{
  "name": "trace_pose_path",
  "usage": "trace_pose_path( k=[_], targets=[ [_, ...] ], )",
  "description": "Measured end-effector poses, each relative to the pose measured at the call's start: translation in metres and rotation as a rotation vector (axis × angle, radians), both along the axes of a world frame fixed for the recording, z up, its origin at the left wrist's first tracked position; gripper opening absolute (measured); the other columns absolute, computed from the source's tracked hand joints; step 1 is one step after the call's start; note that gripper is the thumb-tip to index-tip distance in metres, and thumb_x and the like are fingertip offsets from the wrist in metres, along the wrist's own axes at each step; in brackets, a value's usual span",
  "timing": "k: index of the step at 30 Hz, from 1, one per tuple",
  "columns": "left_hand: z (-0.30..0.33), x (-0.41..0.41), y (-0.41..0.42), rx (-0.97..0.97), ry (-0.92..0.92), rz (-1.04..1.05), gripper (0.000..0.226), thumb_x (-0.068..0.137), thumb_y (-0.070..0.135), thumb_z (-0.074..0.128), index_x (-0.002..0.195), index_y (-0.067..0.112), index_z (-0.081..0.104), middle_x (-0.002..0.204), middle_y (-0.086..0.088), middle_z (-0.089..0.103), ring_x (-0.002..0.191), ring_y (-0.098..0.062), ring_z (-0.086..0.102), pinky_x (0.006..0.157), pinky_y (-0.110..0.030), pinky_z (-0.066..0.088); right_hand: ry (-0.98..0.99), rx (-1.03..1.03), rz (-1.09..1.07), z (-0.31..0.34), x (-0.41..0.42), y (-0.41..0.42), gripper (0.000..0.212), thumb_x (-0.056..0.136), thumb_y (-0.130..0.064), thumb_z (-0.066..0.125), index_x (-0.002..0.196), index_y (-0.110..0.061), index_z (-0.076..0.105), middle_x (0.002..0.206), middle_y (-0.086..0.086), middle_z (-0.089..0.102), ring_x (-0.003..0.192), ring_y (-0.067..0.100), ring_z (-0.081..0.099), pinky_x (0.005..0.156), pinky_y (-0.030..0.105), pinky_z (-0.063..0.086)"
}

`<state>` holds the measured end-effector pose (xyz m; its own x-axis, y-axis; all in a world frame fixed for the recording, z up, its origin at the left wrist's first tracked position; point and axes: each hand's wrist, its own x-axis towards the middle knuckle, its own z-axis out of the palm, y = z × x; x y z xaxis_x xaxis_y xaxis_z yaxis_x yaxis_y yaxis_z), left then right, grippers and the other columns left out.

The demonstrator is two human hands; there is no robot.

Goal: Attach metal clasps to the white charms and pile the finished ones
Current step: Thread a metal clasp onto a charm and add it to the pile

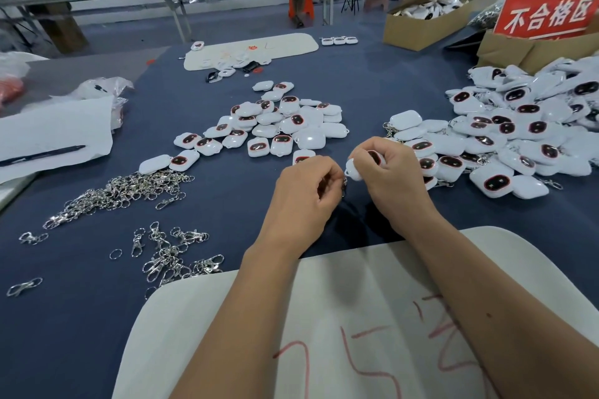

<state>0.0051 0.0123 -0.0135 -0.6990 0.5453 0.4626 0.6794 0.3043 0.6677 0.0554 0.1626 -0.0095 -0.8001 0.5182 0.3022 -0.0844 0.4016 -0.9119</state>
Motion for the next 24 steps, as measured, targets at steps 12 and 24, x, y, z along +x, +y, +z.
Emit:
trace_pose_path(
  k=[12, 24],
  targets=[
    [0.001, 0.0022, -0.0006, -0.064, 0.012, -0.002, 0.016, 0.089, 0.008, 0.059, 0.081, 0.022, 0.061, 0.077, 0.008, 0.06, 0.073, -0.016, 0.056, 0.067, -0.037, 0.049, -0.07, 0.089, -0.048, 0.0037, 0.0002, -0.0007, 0.025, 0.095, -0.016, 0.063, 0.072, -0.007, 0.064, 0.059, -0.006, 0.055, 0.058, 0.007, 0.043, 0.055, 0.022, 0.036],
    [0.0082, 0.0098, 0.0008, -0.148, 0.056, 0.043, 0.01, 0.092, 0.007, 0.058, 0.087, 0.014, 0.063, 0.081, 0.006, 0.061, 0.074, -0.016, 0.052, 0.07, -0.037, 0.046, -0.046, 0.167, -0.042, 0.0043, 0.0019, -0.0035, 0.026, 0.095, -0.012, 0.062, 0.069, -0.009, 0.061, 0.055, -0.009, 0.052, 0.057, 0.01, 0.041, 0.057, 0.026, 0.035]
  ],
)
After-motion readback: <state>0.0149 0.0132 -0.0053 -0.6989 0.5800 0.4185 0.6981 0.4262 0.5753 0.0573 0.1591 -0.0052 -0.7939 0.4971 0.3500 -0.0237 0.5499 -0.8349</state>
